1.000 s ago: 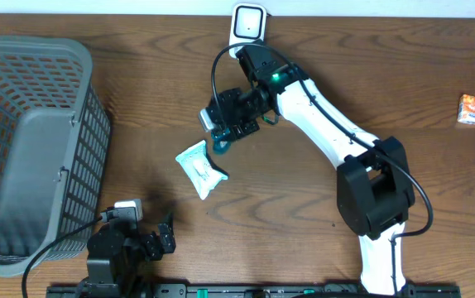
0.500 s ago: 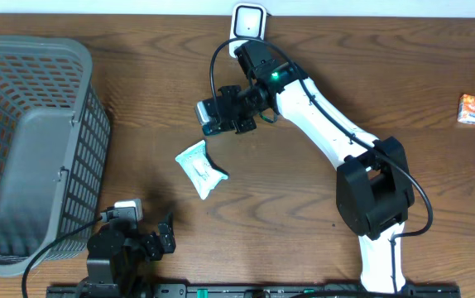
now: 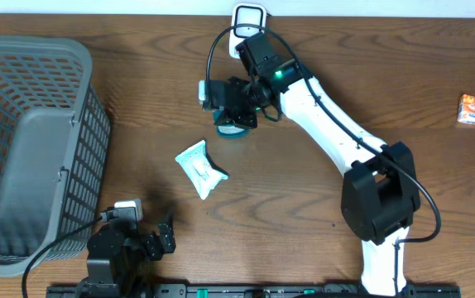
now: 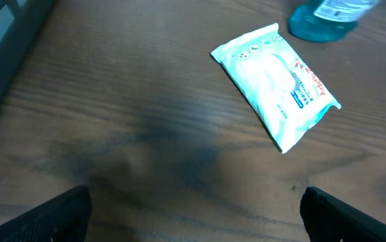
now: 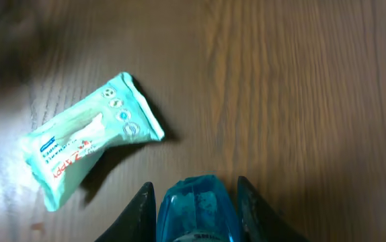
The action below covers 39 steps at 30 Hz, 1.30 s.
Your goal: Scan the item barcode
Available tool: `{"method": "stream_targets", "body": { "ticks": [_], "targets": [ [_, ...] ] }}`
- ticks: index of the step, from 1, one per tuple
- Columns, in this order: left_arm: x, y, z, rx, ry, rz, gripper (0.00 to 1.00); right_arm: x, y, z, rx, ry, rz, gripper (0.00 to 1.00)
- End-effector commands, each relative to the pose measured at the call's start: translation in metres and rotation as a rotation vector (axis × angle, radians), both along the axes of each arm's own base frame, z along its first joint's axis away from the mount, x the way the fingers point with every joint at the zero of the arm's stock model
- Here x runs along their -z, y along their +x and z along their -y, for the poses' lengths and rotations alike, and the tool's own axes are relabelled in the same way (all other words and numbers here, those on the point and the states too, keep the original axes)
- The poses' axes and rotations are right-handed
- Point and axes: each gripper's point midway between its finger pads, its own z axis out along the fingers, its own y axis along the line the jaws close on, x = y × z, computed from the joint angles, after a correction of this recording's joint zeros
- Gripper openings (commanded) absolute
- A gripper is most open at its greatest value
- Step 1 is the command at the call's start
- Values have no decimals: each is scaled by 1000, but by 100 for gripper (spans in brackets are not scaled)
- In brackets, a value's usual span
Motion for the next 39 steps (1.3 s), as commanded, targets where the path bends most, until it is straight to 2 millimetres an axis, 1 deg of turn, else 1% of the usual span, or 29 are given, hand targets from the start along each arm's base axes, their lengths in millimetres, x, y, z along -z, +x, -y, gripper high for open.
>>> {"method": "stream_targets", "body": {
  "ticks": [1,3,5,7,11,13,15,18,23,26,29,31,35,37,39],
  "targets": [
    [9,-6,1,7,-4,-39,99,-13,10,24,244,-33,-71,8],
    [9,-6,1,7,-4,-39,99,-27,11,29,329,-7,-109,10],
    [9,-6,1,7,-4,-39,99,-33,9,34,380,1,-144,12],
    [9,-6,1,7,-4,-39,99,-32,7,35,416,1,-182,12],
    [9,-6,1,7,-4,-39,99,-25,3,36,425,-17,-213,12],
    [9,-6,1,7,-4,-39,99,-24,3,36,425,-20,-215,19],
    [9,-6,1,7,-4,-39,99,-24,3,36,425,-18,-211,20],
    [9,-6,1,7,-4,-39,99,-28,11,33,424,7,-181,18],
    [9,-6,1,7,-4,-39,99,-41,29,22,419,77,-98,19],
    [9,-6,1,7,-4,-39,99,-43,32,21,418,87,-88,19],
    [9,-6,1,7,-4,-39,99,-35,31,22,419,77,-99,18],
    [9,-6,1,7,-4,-39,99,-24,30,22,419,68,-111,19],
    [9,-6,1,7,-4,-39,99,3,31,21,419,61,-121,25],
    [9,-6,1,7,-4,-39,99,12,30,22,420,63,-121,29],
    [9,-6,1,7,-4,-39,99,15,29,22,421,63,-121,33]
  ]
}}
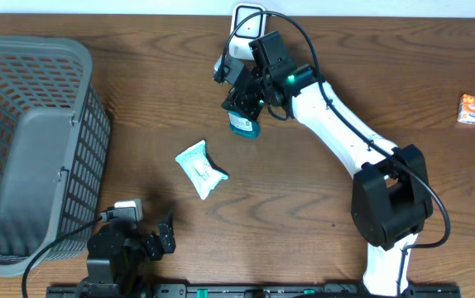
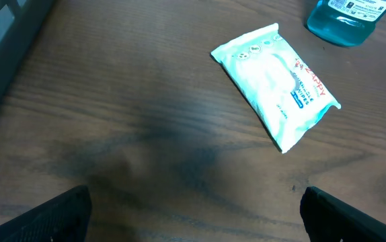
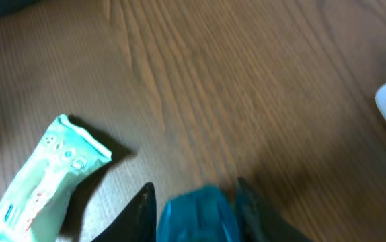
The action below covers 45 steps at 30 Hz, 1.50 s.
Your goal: Scan the item barcode
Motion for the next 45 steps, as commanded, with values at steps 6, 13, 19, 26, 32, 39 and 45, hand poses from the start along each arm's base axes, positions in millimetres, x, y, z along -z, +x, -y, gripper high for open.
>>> {"method": "stream_targets", "body": {
  "ticks": [6,13,19,26,32,39,45],
  "targets": [
    [9,-6,1,7,-4,-39,99,15,-7,5,9,-13,-37,57],
    [9,-6,1,7,-4,-39,99,18,-12,8,9,-26,-60,74],
    [9,-6,1,7,-4,-39,99,22,-10,13,27,-58,-58,91],
    [9,-6,1,7,-4,-39,99,-5,-6,19,72,-31,-24,99],
    [9,-6,1,7,-4,-39,99,-46,-3,28,93,9,50,99],
    [9,-6,1,7,-4,-39,99,-100,-25,44,115,28,99,99],
    [9,-6,1,7,-4,-39,99,-134,-54,73,161,4,100,99]
  ]
}}
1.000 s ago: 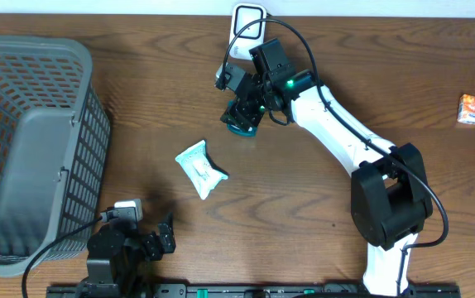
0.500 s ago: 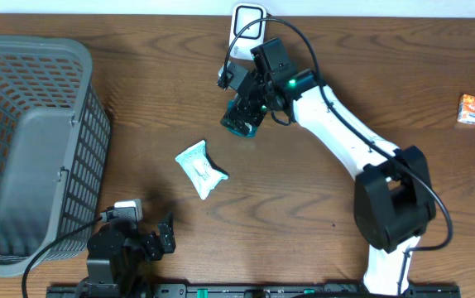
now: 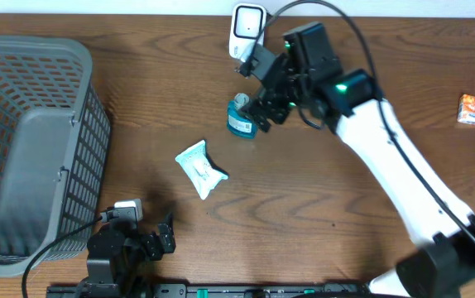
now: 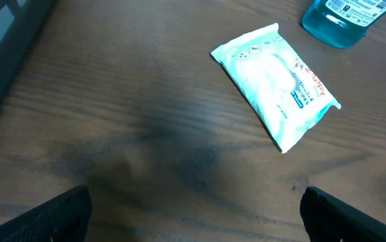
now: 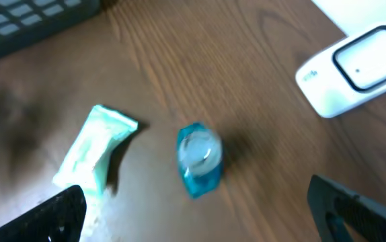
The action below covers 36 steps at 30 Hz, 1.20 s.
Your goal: Scan the item barcode
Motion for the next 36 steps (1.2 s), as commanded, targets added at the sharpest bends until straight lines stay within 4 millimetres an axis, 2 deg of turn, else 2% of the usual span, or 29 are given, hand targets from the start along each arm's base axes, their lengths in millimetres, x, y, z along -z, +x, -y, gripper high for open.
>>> {"method": "stream_targets", "body": {
  "ticks": [1,7,10,15,18,21,24,27,28,32,36],
  "targets": [
    [9,-6,1,7,-4,-39,99,-21,-6,16,45,5,29,99],
    [9,-6,1,7,-4,-39,99,-24,-1,3,-1,53,48,99],
    [9,-6,1,7,-4,-39,99,-28,5,5,15,47,79,99],
    [9,-6,1,7,-4,-39,99,-21,-16,17,59,24,-21,99],
    [9,-6,1,7,-4,-39,99,-20,-23,28,100,53,-12,99],
    [9,-6,1,7,-4,-39,99,-19,-27,41,158,128,80,99],
    [9,-6,1,7,-4,-39,99,-20,-20,54,253,220,265,99],
    [9,-6,1,7,-4,-39,99,-8,-21,39,215,351,317,99],
    [9,-6,1,7,-4,-39,99,2,-20,33,206,370,301,99],
    [9,-6,1,7,-4,-39,99,37,-8,12,187,369,185,99],
    [9,-6,1,7,-4,-39,99,55,3,-10,134,362,98,99]
  ]
}}
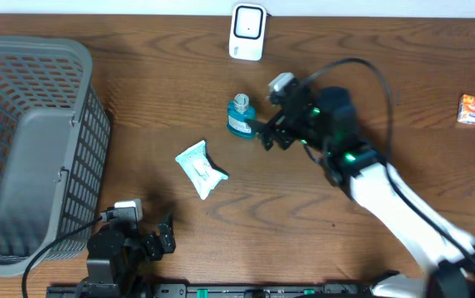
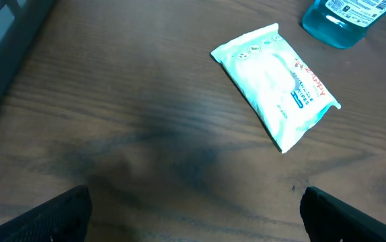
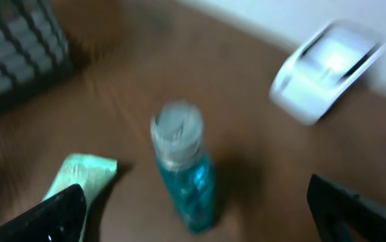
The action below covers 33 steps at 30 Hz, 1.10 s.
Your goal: Scan the item barcode
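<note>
A small bottle of blue liquid [image 1: 239, 117] with a clear cap stands upright on the wooden table, below the white barcode scanner [image 1: 247, 21] at the back edge. My right gripper [image 1: 269, 132] is open just to the right of the bottle, holding nothing; its wrist view is blurred, showing the bottle [image 3: 183, 171] and the scanner [image 3: 324, 70]. A pale green wipes packet [image 1: 200, 170] lies left of centre. My left gripper [image 2: 193, 218] is open low at the front left, with the packet [image 2: 277, 84] ahead of it.
A large grey mesh basket [image 1: 31, 149] fills the left side. Orange and red snack packets [image 1: 471, 109] lie at the far right edge. The corner of the basket [image 3: 11, 54] shows in the right wrist view.
My right gripper has drawn back to the right and toward the front, away from the scanner. The bottle stands where it was. The left arm has not moved.
My right gripper held the blue bottle above the table near the scanner, then carried it closer under the scanner. Later the bottle stood upright on the table with the gripper open beside it. Now the gripper sits farther back from it.
</note>
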Available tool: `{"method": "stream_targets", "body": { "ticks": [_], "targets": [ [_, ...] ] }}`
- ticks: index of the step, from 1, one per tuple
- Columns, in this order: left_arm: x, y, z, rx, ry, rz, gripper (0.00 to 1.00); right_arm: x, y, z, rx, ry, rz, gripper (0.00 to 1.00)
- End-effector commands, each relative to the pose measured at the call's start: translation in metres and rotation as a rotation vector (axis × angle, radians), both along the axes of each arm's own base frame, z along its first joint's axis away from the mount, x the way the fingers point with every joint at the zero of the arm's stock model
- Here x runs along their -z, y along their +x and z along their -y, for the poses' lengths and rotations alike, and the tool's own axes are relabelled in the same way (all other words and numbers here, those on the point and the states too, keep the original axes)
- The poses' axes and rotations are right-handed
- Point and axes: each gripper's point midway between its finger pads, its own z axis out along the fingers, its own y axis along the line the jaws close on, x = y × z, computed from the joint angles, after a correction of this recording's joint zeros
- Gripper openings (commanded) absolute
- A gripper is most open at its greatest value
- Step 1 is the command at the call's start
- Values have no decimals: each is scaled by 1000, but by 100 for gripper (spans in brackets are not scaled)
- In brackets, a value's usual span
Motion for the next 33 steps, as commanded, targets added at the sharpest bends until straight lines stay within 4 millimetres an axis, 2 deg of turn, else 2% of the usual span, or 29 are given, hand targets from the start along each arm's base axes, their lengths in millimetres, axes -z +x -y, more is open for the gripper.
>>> {"method": "stream_targets", "body": {
  "ticks": [1,7,10,15,22,23,25,30,33],
  "targets": [
    [9,-6,1,7,-4,-39,99,-2,8,-28,-72,51,-58,99],
    [9,-6,1,7,-4,-39,99,2,13,-43,-95,24,-37,99],
    [9,-6,1,7,-4,-39,99,11,16,-47,-92,-8,-19,99],
    [9,-6,1,7,-4,-39,99,39,30,-62,-84,-26,-13,99],
    [9,-6,1,7,-4,-39,99,54,59,-60,-5,-75,16,99],
    [9,-6,1,7,-4,-39,99,54,61,-61,-6,-77,19,96],
    [9,-6,1,7,-4,-39,99,52,63,-62,-6,-74,23,85],
    [9,-6,1,7,-4,-39,99,51,63,-64,-13,-72,18,48],
    [9,-6,1,7,-4,-39,99,60,57,-64,-31,-84,-20,37]
  ]
}}
